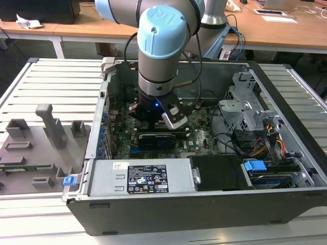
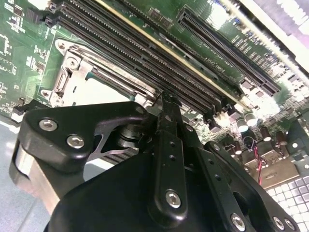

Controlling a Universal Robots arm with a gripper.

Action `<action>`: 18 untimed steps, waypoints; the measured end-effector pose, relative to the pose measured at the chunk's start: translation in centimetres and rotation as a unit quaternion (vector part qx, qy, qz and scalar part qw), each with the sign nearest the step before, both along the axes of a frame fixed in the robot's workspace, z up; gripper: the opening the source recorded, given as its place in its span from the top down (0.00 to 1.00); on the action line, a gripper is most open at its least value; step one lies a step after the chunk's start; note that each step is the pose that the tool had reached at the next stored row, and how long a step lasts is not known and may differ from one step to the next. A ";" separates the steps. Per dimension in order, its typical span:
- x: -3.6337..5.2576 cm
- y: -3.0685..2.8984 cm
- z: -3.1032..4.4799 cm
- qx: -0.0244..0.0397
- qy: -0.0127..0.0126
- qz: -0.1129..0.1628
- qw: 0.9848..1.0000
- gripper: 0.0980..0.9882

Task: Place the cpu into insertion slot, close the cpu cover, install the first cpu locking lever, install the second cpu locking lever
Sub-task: 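Install the second cpu locking lever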

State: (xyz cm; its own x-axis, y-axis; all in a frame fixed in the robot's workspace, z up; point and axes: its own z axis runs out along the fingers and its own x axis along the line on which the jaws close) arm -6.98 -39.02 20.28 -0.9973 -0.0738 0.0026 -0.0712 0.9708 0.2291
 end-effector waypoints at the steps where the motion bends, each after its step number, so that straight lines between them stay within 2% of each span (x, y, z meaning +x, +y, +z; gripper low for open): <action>1: -0.02 0.05 -0.03 0.001 0.000 0.000 1.000 0.99; 8: -0.21 0.27 -0.28 0.005 0.000 0.000 1.000 0.99; 18: -0.52 0.37 -0.54 0.006 0.000 0.000 1.000 0.99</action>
